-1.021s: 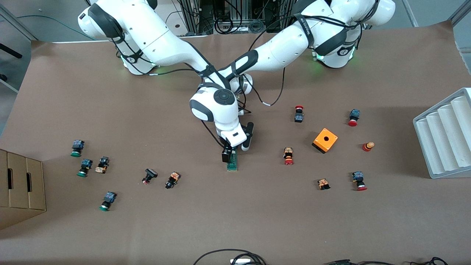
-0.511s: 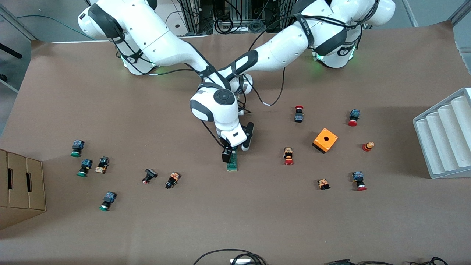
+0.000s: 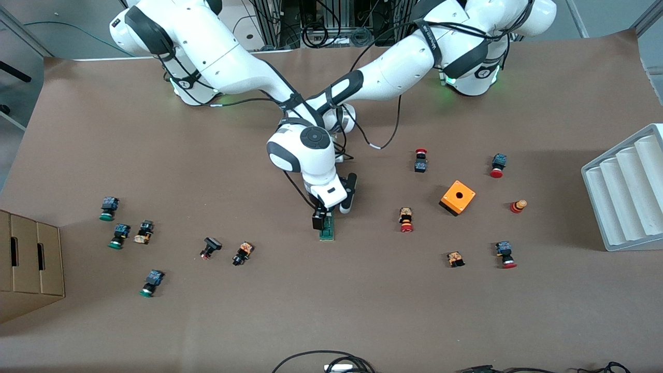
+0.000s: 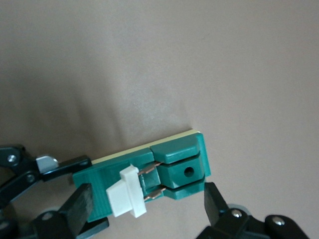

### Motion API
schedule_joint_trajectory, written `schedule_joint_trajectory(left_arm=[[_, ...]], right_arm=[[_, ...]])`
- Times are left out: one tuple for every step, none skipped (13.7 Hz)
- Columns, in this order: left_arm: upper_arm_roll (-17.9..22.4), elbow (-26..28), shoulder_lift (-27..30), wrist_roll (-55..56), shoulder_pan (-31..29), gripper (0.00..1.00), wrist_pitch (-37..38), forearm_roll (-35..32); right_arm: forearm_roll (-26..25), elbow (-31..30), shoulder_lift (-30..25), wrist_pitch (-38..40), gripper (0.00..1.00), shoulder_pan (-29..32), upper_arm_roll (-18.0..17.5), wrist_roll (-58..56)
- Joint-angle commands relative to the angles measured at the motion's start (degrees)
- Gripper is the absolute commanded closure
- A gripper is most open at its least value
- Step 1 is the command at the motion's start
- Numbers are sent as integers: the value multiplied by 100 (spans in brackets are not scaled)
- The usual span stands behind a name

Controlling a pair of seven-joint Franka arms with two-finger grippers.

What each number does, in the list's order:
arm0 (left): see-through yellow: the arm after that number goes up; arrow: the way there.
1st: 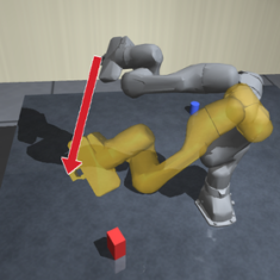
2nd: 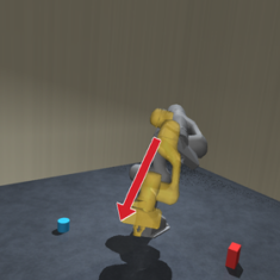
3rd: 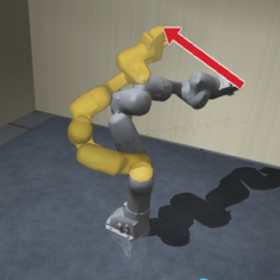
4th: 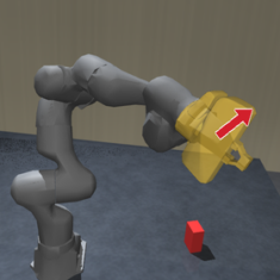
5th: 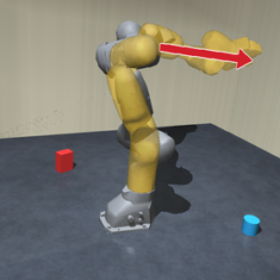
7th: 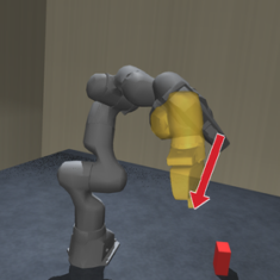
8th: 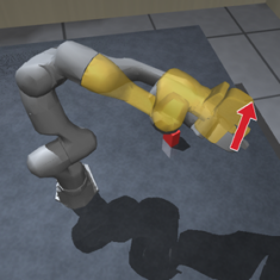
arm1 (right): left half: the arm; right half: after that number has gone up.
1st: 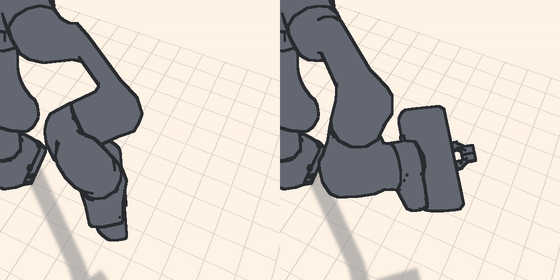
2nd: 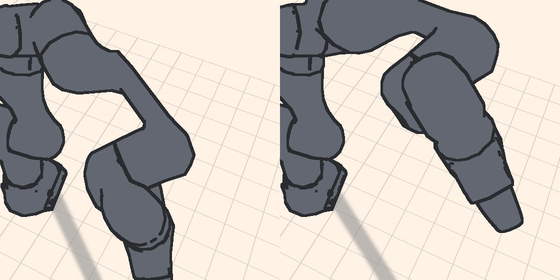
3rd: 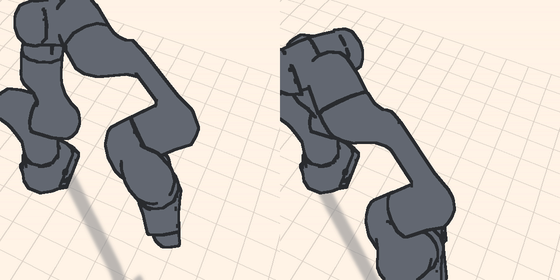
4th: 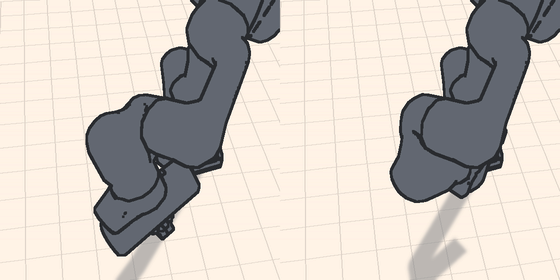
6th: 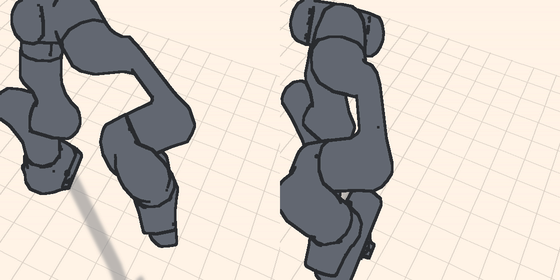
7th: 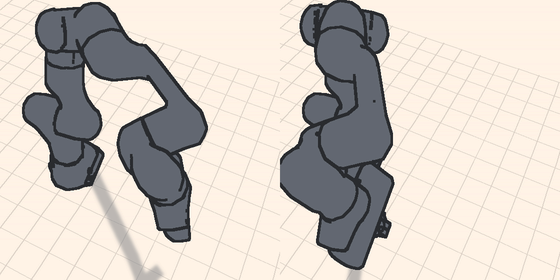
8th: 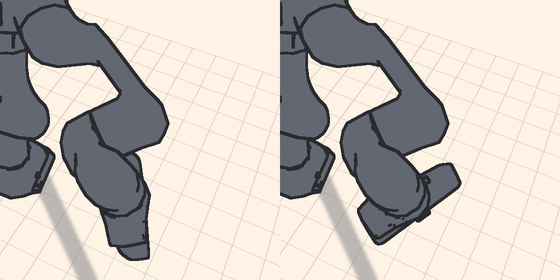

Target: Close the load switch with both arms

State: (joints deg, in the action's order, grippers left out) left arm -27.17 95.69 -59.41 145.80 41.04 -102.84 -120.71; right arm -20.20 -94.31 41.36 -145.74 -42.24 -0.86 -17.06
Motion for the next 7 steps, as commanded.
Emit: schedule_joint_trajectory(left_arm=[[36,-129,-133,107,80,39,80,-58],[36,-129,-133,107,80,41,80,-58],[36,-129,-133,107,80,42,80,-58],[36,-129,-133,107,80,42,80,-58],[36,-129,-133,107,80,42,80,-58],[36,-129,-133,107,80,42,80,-58],[36,-129,-133,107,80,42,80,-58]], right_arm=[[-142,105,83,-113,1,-21,42,115],[-159,105,83,-113,1,-3,51,106],[-168,105,92,-113,1,14,51,98],[-168,105,92,-113,1,14,51,98],[-168,105,92,-113,1,14,51,98],[-168,105,92,-121,4,14,51,89],[-168,105,92,-122,6,14,51,80]])
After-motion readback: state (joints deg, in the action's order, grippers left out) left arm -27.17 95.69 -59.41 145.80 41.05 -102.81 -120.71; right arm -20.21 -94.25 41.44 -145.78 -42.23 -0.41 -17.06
